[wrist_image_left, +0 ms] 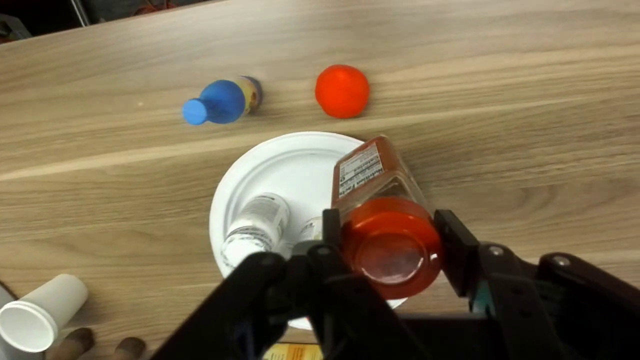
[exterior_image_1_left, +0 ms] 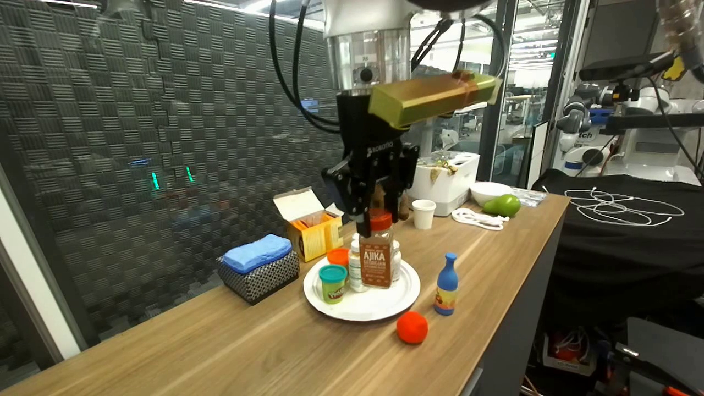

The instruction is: Put the bottles on the tray

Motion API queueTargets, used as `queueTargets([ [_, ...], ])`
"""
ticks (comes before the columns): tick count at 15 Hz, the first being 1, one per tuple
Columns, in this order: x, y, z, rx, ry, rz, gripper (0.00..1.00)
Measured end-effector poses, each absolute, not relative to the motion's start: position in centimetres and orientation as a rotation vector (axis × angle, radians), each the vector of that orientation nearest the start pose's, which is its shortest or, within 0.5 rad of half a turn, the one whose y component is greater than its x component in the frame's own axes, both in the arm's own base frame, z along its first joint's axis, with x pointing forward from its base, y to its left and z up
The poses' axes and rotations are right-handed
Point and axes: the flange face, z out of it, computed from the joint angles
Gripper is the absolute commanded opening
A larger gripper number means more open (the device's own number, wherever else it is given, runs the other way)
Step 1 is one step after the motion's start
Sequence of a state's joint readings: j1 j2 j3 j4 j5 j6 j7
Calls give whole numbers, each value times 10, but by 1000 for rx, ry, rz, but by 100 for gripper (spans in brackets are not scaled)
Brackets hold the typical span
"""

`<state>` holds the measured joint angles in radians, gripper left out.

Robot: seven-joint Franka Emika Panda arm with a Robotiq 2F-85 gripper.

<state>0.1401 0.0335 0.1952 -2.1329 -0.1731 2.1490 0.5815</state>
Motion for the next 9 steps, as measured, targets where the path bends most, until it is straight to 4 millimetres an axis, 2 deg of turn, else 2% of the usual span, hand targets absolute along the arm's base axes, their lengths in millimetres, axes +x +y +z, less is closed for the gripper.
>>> queueTargets([
  [4,534,182,361,-3241,163,-68,24],
  [9,540,187,351,-3231,108,-93,24],
])
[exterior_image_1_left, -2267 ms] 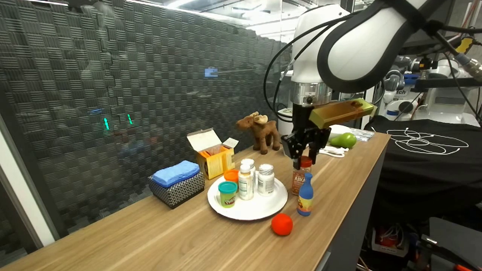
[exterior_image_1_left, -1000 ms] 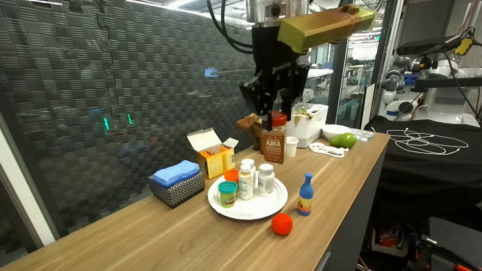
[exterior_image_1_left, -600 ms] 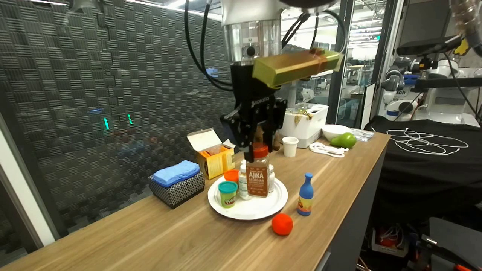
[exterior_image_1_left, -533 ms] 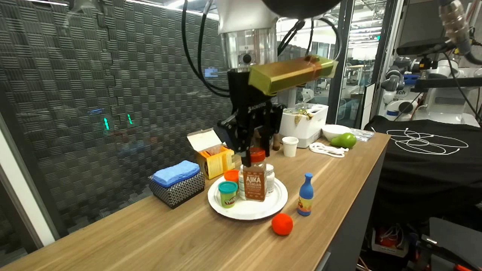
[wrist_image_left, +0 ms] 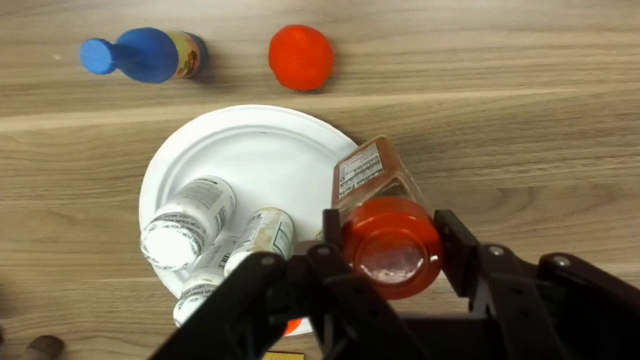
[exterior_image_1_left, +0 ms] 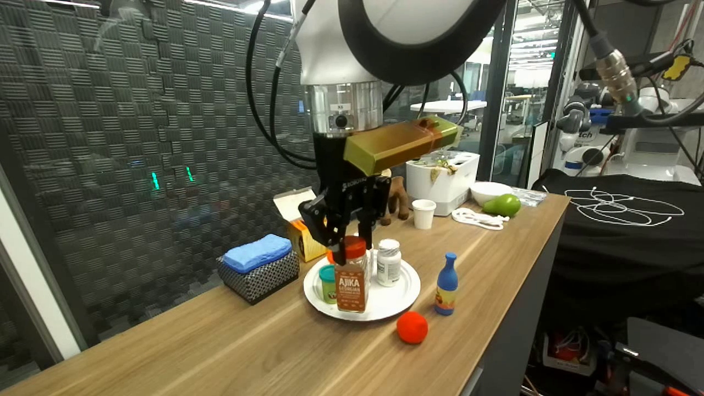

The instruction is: Put the bottles on the tray

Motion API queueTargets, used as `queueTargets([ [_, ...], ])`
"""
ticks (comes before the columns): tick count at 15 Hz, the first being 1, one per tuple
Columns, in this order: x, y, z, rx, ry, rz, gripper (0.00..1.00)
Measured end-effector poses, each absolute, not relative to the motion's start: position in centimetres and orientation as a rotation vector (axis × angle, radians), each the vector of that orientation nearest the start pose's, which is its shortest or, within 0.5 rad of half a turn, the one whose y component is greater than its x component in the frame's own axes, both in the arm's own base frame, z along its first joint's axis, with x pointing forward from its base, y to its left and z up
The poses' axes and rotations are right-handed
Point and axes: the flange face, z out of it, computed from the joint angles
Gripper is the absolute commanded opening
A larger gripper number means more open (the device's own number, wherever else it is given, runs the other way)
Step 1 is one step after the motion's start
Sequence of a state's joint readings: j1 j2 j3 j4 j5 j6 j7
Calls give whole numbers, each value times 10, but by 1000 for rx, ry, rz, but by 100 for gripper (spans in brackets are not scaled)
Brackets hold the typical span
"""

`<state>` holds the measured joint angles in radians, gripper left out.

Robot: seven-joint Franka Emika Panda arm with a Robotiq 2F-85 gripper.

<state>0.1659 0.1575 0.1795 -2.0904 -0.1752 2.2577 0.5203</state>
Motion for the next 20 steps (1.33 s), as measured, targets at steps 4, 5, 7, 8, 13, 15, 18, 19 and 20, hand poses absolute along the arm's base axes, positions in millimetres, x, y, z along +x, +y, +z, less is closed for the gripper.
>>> queueTargets([
  [4,541,184,350,-3235,95,-116,24],
  [5,542,182,350,-3231,98,-127,24],
  [7,544,180,347,-3224,104,-145,24],
  [8,545,178,345,-3223,107,-148,24],
  [13,549,173,328,-3223,116,-140,24],
  [15,551,170,323,-3226,120,-134,24],
  [18,553,166,322,-3230,124,-146,24],
  [19,554,164,322,-3231,125,-152,24],
  [20,554,162,322,-3232,127,-156,24],
])
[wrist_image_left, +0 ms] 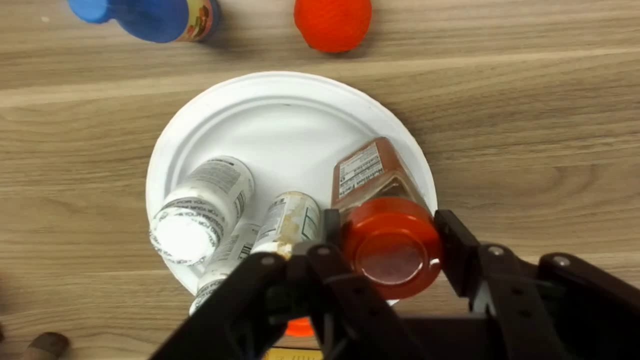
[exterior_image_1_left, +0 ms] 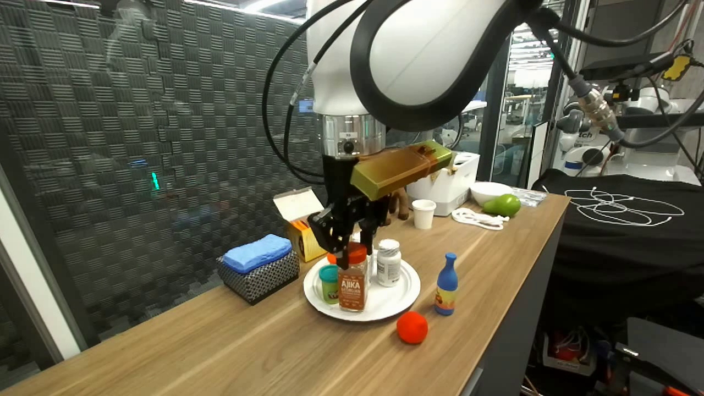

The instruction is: Put the bottles on the tray

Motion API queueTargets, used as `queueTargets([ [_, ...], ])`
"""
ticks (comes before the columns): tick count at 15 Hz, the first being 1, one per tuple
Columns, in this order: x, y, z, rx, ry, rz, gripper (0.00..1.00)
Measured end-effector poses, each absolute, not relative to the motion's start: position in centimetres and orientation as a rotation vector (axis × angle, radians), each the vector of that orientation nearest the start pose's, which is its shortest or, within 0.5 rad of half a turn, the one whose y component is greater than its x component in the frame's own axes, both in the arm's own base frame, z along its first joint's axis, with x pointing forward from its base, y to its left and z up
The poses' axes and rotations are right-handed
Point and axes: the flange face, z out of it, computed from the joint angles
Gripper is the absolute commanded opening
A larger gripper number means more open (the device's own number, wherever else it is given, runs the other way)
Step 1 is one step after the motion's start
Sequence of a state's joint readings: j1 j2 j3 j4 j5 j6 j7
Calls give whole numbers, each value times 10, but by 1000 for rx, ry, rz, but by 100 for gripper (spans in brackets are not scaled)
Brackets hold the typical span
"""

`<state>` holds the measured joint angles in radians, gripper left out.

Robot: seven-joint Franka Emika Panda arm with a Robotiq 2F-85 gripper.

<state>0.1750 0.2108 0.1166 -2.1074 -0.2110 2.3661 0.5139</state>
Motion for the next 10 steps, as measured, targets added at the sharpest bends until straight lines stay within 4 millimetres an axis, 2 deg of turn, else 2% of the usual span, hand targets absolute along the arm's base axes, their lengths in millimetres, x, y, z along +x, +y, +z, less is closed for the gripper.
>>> queueTargets([
  [4,557,157,322,-3233,140,-164,24],
  [10,558,158,311,-3233,136,-150,24],
])
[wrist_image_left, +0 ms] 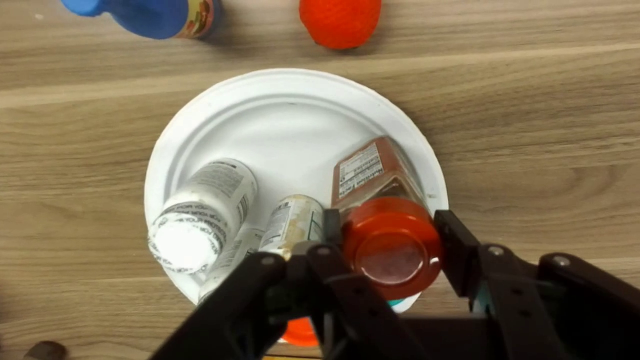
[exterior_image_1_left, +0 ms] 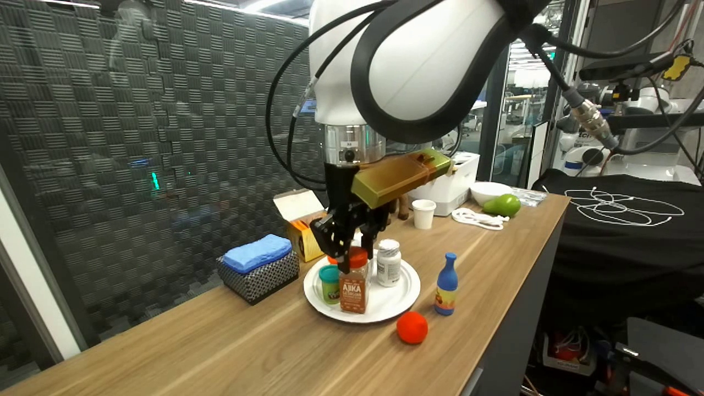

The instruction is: Put the bottles on the tray

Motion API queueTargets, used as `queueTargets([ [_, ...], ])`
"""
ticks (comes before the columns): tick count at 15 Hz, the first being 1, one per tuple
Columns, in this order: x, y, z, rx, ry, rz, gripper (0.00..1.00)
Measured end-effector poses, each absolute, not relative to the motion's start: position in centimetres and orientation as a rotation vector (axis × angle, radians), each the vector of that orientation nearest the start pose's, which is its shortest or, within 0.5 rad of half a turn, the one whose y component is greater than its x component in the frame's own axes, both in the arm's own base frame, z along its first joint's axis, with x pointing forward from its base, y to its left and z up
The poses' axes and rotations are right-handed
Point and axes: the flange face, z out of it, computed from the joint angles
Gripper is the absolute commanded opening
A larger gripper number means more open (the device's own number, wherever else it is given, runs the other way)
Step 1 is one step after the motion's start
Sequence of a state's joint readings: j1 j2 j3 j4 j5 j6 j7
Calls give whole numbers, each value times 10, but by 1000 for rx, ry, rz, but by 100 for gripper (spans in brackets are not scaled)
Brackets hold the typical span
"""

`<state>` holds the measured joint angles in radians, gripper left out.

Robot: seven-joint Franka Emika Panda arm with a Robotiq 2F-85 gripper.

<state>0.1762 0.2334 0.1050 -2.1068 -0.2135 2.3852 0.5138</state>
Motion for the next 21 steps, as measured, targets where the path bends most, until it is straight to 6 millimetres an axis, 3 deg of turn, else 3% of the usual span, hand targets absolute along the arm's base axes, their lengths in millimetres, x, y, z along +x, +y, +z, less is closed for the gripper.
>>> queueTargets([
  [21,568,146,301,-3224,170,-173,24],
])
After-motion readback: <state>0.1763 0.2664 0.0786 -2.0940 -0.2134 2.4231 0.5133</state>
